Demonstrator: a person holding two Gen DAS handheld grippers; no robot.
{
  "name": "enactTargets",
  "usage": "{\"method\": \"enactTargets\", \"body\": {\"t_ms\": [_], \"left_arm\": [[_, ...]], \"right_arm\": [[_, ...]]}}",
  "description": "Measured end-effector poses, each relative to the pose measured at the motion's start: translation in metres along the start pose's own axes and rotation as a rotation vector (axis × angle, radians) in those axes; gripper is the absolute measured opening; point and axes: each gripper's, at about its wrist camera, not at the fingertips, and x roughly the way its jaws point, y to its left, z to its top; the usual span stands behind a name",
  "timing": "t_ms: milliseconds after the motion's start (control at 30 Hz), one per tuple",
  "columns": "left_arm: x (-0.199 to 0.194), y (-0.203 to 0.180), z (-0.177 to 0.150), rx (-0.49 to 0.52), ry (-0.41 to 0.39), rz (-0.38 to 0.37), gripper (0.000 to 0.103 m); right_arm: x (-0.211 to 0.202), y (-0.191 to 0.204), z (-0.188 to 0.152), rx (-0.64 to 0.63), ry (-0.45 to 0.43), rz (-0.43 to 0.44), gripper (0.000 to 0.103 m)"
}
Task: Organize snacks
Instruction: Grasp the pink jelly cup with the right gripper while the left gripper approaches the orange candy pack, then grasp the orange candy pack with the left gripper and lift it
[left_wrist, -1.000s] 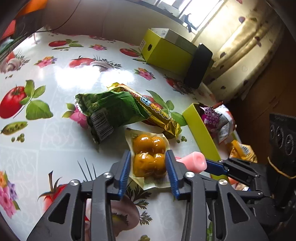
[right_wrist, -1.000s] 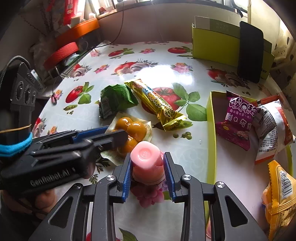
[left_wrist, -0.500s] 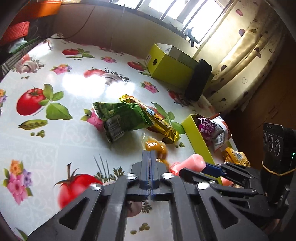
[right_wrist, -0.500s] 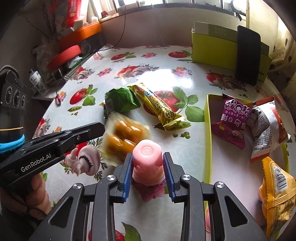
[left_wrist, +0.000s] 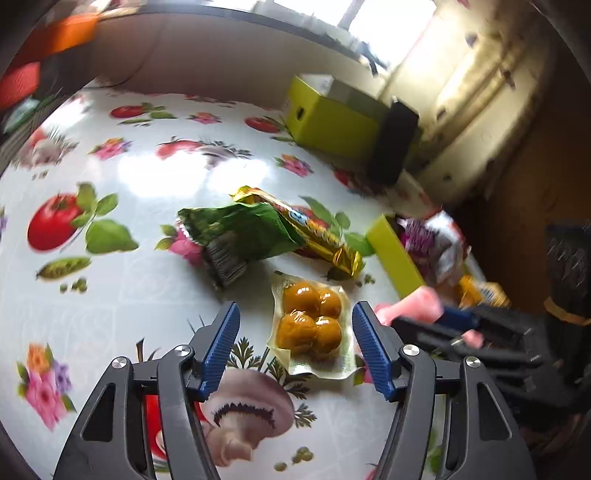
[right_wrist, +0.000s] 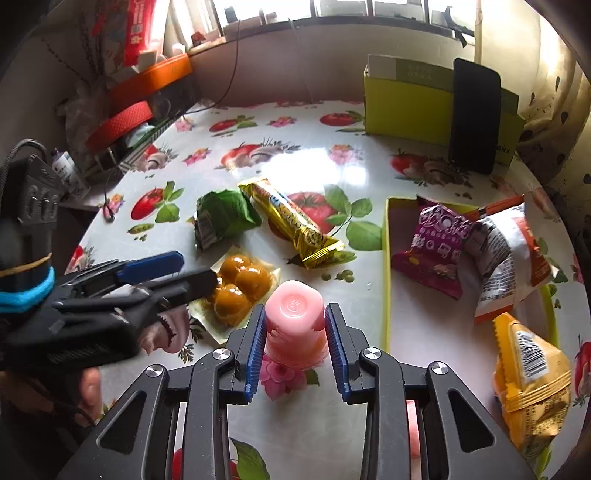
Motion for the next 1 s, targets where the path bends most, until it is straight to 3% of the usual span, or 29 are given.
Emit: {"method": "enactTargets", "body": {"t_ms": [133, 300, 533, 700, 1000], "left_arm": [[0.008, -0.025, -0.004, 0.173, 0.012, 0.061, 0.068], [0.023, -0.044, -0.013, 0.299, 0.048, 0.126, 0.069], [0.035, -0.041, -0.013, 0.31, 0.058, 0.196, 0.069], [0.03, -0.045, -0.016, 0.323, 0.04, 0.228, 0.056], [0.016, -0.033, -0.02, 0.24, 0.006, 0.208, 0.052]], "right_arm": [[-0.01, -0.006, 0.001, 0.01, -0.021, -0.009, 0.03], [-0.019, -0.01, -0.001, 0.011, -0.038, -0.019, 0.03], [-0.019, -0.015, -0.005, 0.025, -0.032, -0.013, 0.03], [-0.019, -0.014, -0.006, 0.023, -0.033, -0.004, 0.03], [-0.021, -0.013, -0.007, 0.02, -0.036, 0.006, 0.03]]}}
